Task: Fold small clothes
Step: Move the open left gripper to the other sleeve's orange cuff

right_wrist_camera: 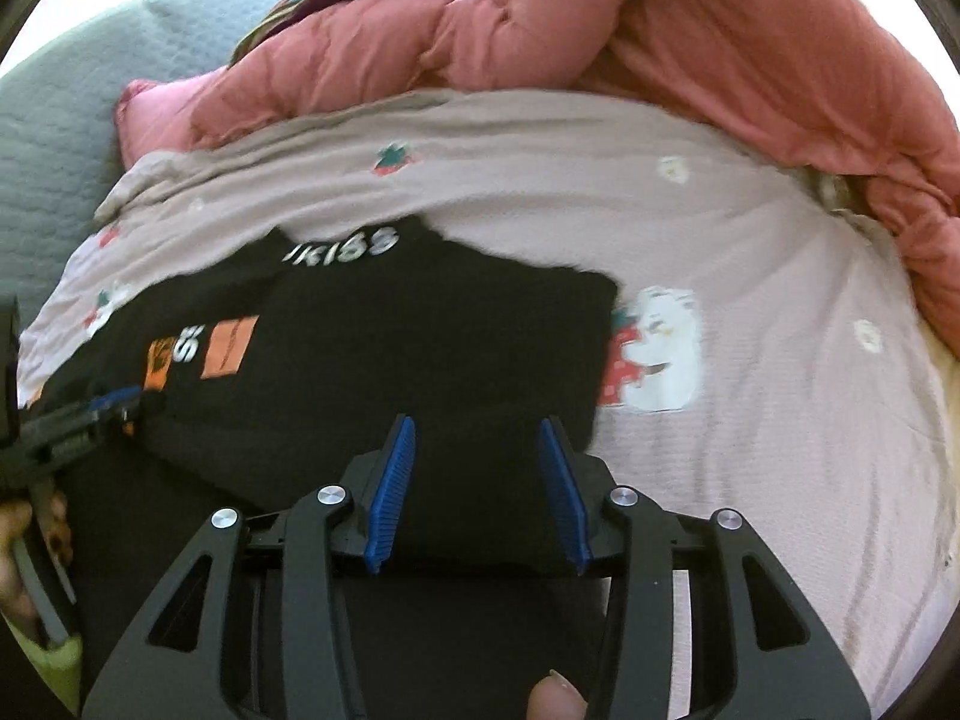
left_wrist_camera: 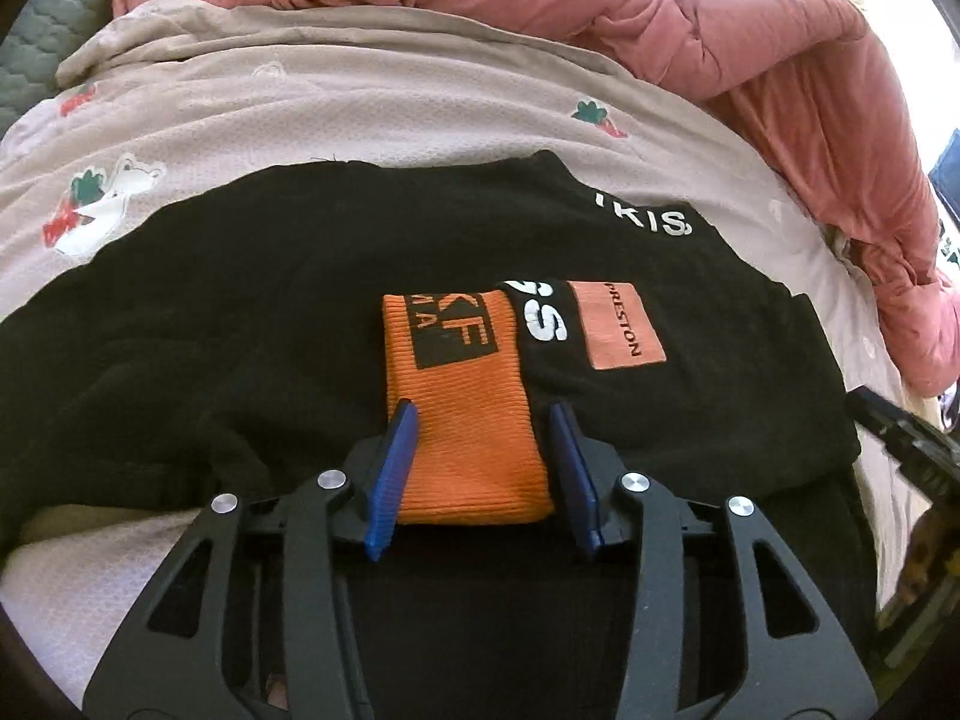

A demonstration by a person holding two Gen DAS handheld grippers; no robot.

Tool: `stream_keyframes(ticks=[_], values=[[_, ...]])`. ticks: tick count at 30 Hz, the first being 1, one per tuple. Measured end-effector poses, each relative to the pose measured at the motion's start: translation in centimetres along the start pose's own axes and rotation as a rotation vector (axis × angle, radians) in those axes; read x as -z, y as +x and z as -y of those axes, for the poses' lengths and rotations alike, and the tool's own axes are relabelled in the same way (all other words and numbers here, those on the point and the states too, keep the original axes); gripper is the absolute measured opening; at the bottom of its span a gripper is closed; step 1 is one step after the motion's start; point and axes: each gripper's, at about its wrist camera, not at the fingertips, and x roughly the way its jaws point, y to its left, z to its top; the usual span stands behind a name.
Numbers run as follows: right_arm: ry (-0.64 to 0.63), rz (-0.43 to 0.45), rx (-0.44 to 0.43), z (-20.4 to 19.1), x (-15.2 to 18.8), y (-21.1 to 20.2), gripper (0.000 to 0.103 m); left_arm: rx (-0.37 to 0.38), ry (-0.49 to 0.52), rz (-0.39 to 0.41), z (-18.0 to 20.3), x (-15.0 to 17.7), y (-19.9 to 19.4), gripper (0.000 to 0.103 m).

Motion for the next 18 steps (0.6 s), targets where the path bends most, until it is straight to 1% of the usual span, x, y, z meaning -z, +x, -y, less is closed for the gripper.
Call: stream_keyframes(ticks=[1,4,5,9,12,14,15,17,18], values=[[-0.003,-0.024,-0.005,-0.1,0.2,0.7,0.042,-0.024,0.009,0.001,0.0,0.1,0.0,0.048],[-0.019,-0.123,0.024,0.2,1.1,3.4,0.041,-0.005,-0.011,-0.006,-0.4,0.4,0.0,0.049],[-0.013,-0.135,0.015,0.4,1.3,4.0,0.041,-0.005,-0.01,-0.006,-0.4,0.3,0.0,0.049],[-0.001,-0.115,-0.007,0.6,1.2,3.0,0.042,0.004,-0.01,0.005,-0.3,0.3,-0.9,0.049],[0.017,-0.09,-0.016,1.0,1.1,1.6,0.042,0.005,-0.007,0.031,-0.4,0.1,-2.2,0.049],[0.024,-0.073,-0.023,1.1,0.8,0.8,0.045,-0.005,-0.006,0.049,-0.6,0.0,-3.0,0.049],[0.025,-0.067,-0.023,1.1,0.7,0.3,0.047,-0.012,-0.008,0.061,-0.8,0.0,-3.6,0.049],[0.024,-0.046,-0.033,1.0,0.7,-0.7,0.05,-0.034,-0.017,0.089,-1.3,0.0,-4.9,0.055],[0.025,-0.036,-0.039,0.9,0.6,-1.1,0.055,-0.045,-0.021,0.098,-1.6,-0.1,-5.3,0.062]])
